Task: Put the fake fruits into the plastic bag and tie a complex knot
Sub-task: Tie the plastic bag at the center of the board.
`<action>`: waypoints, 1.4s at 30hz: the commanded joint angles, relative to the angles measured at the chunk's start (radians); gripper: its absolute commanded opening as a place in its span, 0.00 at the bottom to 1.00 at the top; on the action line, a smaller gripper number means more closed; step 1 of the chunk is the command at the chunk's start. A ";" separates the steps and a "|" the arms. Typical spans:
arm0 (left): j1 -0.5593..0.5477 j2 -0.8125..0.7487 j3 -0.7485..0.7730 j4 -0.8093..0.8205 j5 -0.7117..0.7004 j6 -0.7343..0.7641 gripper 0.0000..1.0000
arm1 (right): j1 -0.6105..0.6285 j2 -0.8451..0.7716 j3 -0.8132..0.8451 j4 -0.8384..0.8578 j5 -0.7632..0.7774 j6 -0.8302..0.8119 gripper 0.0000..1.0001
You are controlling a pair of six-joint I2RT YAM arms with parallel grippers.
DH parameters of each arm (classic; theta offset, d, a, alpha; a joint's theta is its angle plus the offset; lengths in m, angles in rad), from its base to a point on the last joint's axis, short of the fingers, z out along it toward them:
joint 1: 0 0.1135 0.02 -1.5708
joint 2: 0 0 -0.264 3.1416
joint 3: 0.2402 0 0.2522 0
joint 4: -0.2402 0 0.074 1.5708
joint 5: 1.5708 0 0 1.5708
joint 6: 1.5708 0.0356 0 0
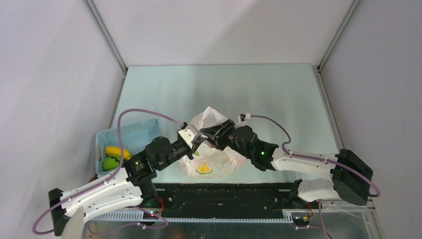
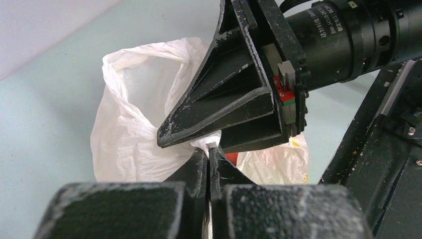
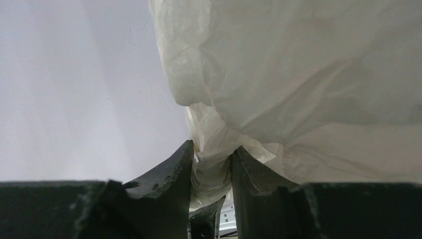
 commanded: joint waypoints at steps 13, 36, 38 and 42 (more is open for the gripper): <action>-0.027 0.051 0.090 -0.028 0.012 -0.034 0.05 | -0.063 -0.053 0.139 0.018 0.031 -0.311 0.00; 0.405 0.186 0.591 -0.243 0.487 -0.516 0.99 | -0.462 -0.057 0.471 -0.308 -0.992 -1.134 0.00; 0.412 0.214 0.580 -0.183 0.508 -0.577 0.99 | -0.487 -0.055 0.471 -0.338 -1.050 -1.170 0.00; 0.415 0.253 0.499 -0.003 0.563 -0.651 1.00 | -0.499 -0.046 0.440 -0.417 -1.068 -1.264 0.00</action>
